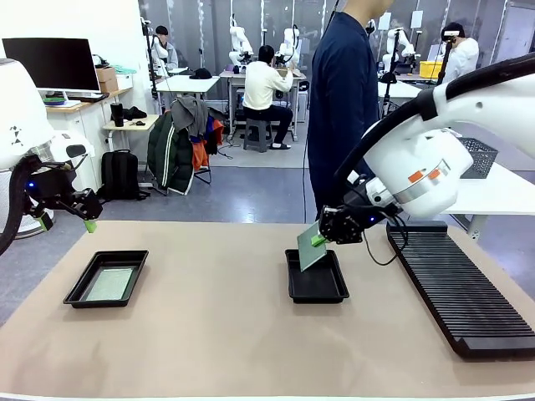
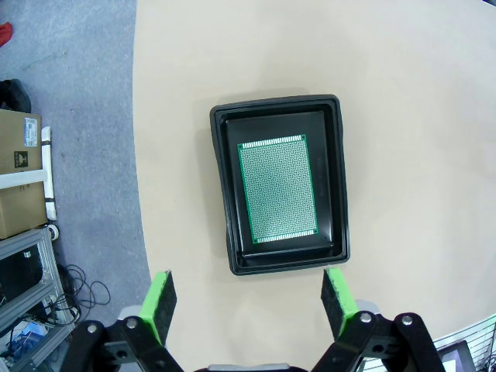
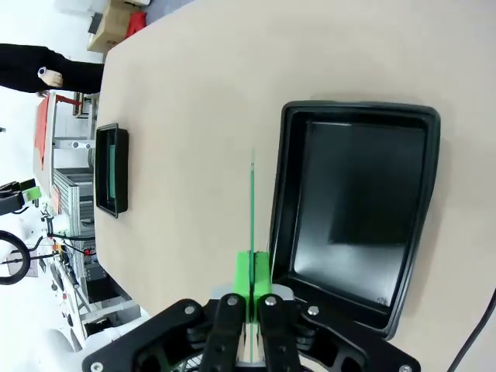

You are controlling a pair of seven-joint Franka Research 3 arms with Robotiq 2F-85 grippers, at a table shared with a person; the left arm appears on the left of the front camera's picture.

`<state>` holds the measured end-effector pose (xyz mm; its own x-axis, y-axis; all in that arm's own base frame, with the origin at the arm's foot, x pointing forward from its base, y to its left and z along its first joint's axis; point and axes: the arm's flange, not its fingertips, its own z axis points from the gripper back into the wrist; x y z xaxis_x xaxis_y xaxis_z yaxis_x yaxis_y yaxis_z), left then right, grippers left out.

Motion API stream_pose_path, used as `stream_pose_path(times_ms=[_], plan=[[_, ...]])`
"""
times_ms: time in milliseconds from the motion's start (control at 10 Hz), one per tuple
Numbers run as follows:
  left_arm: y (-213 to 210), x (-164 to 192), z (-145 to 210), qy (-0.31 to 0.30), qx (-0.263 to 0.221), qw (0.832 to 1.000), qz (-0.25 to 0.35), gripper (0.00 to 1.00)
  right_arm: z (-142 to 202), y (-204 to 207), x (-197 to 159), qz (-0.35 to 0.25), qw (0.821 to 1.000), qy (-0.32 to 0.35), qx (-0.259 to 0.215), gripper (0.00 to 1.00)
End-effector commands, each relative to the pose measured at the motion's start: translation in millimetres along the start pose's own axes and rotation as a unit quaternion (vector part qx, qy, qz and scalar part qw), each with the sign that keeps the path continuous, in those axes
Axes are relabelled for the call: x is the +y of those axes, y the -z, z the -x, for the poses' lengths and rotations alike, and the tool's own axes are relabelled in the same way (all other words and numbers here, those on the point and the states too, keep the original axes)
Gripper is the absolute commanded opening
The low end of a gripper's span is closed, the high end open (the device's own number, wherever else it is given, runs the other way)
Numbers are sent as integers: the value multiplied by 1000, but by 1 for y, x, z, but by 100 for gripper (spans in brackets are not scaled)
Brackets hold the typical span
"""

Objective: Inspect and transfer BCBs to ESD trays.
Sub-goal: Pick up the Blank PCB from the PCB Rack and place it in the right ESD tray.

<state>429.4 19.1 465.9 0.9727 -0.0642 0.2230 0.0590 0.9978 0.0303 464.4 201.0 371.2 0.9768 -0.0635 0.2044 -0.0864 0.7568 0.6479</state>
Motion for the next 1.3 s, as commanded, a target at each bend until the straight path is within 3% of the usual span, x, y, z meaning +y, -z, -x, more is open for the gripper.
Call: stream_pose_path(times_ms=[0,600,1200], plan=[[1,0,1,-1,-2,1000,-1,100,2,20,-5,-6,1000,2,1,2],[1,0,1,-1,-2,1000,-1,100,-7,45,-30,4,1000,7,27,2],[1,0,1,-1,-2,1000,-1,100,-3,43,-29,6,999,15,34,2]])
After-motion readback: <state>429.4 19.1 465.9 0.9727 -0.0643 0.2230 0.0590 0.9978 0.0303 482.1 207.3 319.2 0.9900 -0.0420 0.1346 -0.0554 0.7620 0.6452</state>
